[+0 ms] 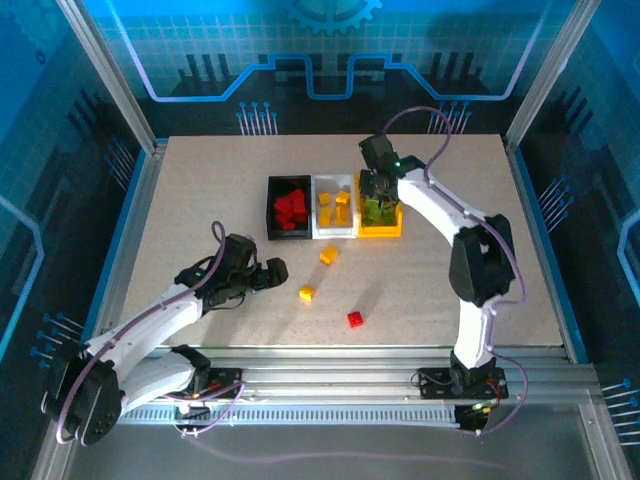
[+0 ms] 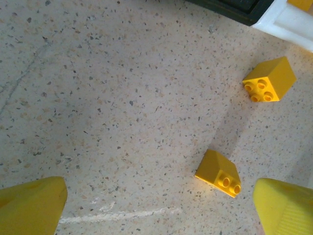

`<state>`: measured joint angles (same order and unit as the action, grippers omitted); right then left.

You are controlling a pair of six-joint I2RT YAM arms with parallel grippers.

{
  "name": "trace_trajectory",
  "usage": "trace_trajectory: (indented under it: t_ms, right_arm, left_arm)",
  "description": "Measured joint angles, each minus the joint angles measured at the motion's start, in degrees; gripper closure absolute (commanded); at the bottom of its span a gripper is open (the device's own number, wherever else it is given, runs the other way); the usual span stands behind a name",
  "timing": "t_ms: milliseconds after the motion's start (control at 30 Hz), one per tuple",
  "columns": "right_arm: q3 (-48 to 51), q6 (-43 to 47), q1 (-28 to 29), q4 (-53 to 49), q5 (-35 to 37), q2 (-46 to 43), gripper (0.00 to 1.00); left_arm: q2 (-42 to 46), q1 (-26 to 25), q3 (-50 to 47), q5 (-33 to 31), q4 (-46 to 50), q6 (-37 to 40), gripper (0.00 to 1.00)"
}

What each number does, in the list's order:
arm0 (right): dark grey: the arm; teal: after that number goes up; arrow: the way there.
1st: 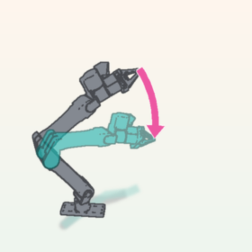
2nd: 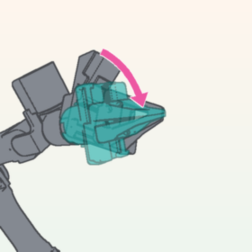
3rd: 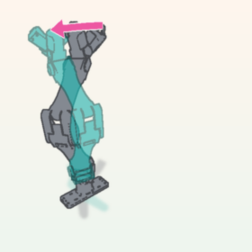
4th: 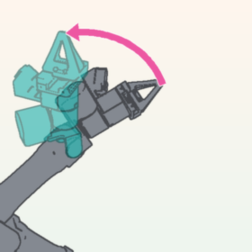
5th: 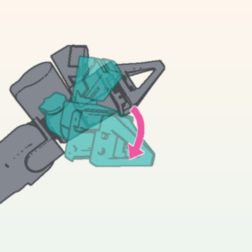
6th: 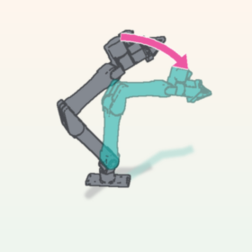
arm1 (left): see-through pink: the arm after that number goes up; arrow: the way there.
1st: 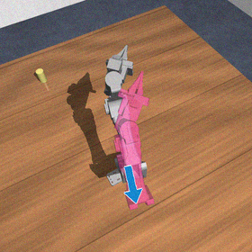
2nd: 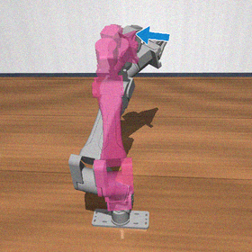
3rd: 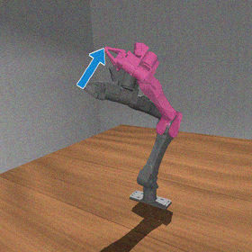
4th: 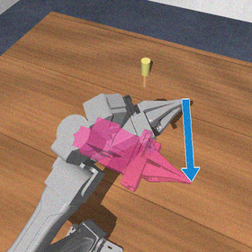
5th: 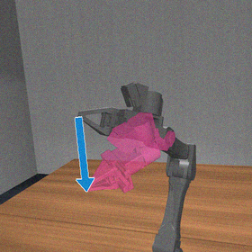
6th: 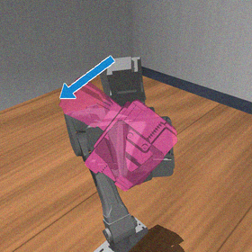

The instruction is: Sort the legos into containers by color

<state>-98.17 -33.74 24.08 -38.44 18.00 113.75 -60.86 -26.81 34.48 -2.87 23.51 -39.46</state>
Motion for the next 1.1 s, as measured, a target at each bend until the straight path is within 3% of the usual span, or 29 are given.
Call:
trace_trajectory:
  t_ms: [167,267,367,533,700,933,1100]
  right_arm:
    - [-6.03,0.17,-1.36,-3.48,0.17,7.3,0.62]
    - [-7.58,0.26,-1.7,-5.09,-0.37,8.68,0.42]
    - [-8.52,0.24,-1.75,-5.68,-1.03,8.72,0.32]
    - [-5.75,0.39,-1.46,-4.55,-2.25,5.97,0.3]
    - [7.1,0.13,0.39,-1.36,-4.26,-6.25,0.3]
    - [22.71,-1.18,3.63,3.39,-6.58,-19.58,0.3]
    - [29.64,-2.23,3.63,4.66,-7.21,-22.84,0.29]
  left_arm:
    - [-2.56,0.04,1.27,0.87,-0.24,0.96,0.01]
    - [-4.02,0.04,2.21,1.55,-0.66,1.46,0.01]
    - [-5.57,0.04,3.15,2.34,-1.14,2.1,0.01]
    - [-5.9,0.04,3.72,3.45,-1.53,2.4,0.01]
    - [-6.01,-0.94,3.89,5.38,-1.46,3.93,0.07]
    - [-13.99,-12.11,9.33,2.69,-0.66,7.02,0.08]
    - [-22.36,-16.02,11.67,-1.38,-0.42,8.39,0.17]
